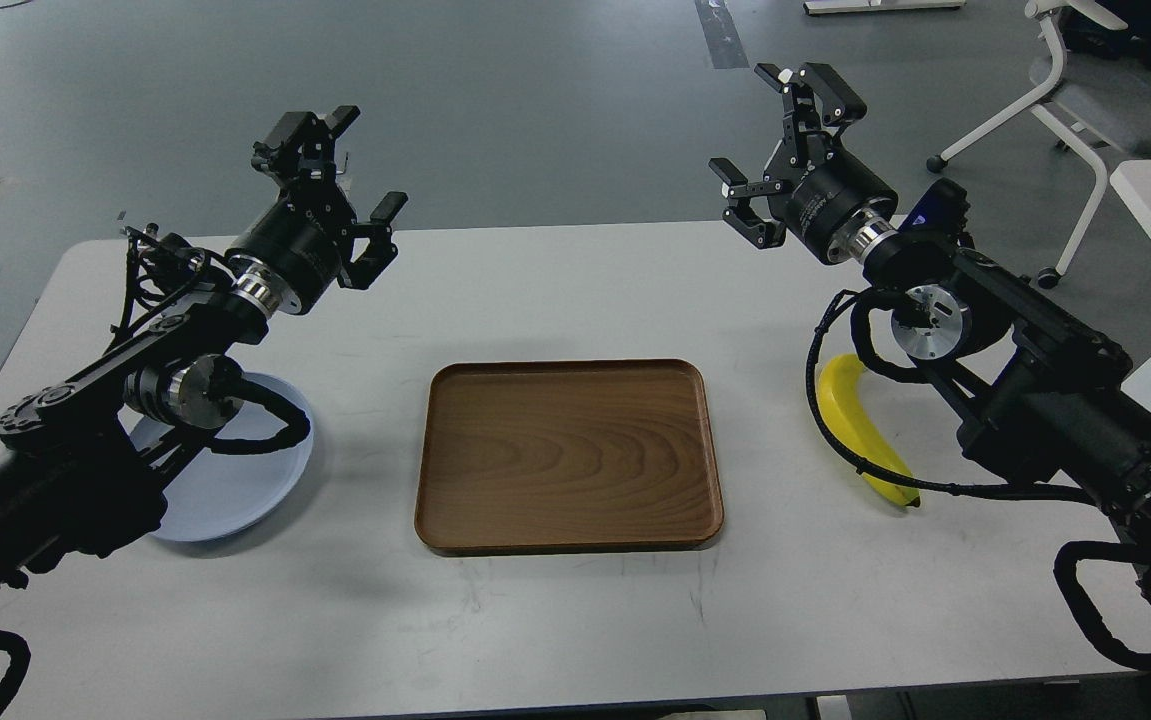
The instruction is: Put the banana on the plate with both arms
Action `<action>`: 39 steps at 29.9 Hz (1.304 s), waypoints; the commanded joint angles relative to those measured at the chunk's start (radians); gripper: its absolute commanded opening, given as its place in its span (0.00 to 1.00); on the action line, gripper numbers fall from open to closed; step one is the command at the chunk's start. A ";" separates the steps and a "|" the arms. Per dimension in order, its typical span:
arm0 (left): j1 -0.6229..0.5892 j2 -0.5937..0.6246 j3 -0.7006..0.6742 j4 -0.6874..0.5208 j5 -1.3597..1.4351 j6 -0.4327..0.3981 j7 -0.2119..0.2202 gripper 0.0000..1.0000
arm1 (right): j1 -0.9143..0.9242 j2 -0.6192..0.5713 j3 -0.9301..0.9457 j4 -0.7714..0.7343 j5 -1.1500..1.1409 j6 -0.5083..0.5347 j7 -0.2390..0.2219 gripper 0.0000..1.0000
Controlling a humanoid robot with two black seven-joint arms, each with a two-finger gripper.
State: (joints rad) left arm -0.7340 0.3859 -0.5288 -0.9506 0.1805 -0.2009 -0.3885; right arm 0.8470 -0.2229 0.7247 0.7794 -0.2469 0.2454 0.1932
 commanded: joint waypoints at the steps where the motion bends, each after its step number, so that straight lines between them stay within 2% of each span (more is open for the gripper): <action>1: 0.007 0.005 -0.010 -0.005 0.008 0.006 0.000 0.98 | 0.001 0.016 -0.010 -0.002 -0.002 -0.008 -0.003 1.00; 7: 0.007 0.022 -0.014 -0.003 -0.003 0.009 -0.001 0.98 | 0.001 0.023 -0.013 0.006 -0.003 -0.035 -0.003 1.00; 23: -0.004 0.059 -0.016 0.012 -0.003 0.012 -0.006 0.98 | -0.048 -0.001 -0.047 0.066 -0.002 -0.031 -0.003 1.00; 39: 0.004 0.054 -0.008 0.012 0.013 0.031 -0.010 0.98 | -0.048 -0.082 -0.050 0.121 -0.003 -0.031 -0.003 1.00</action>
State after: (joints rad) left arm -0.7351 0.4481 -0.5391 -0.9387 0.1923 -0.1863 -0.3988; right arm 0.7976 -0.2892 0.6737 0.8955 -0.2495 0.2149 0.1901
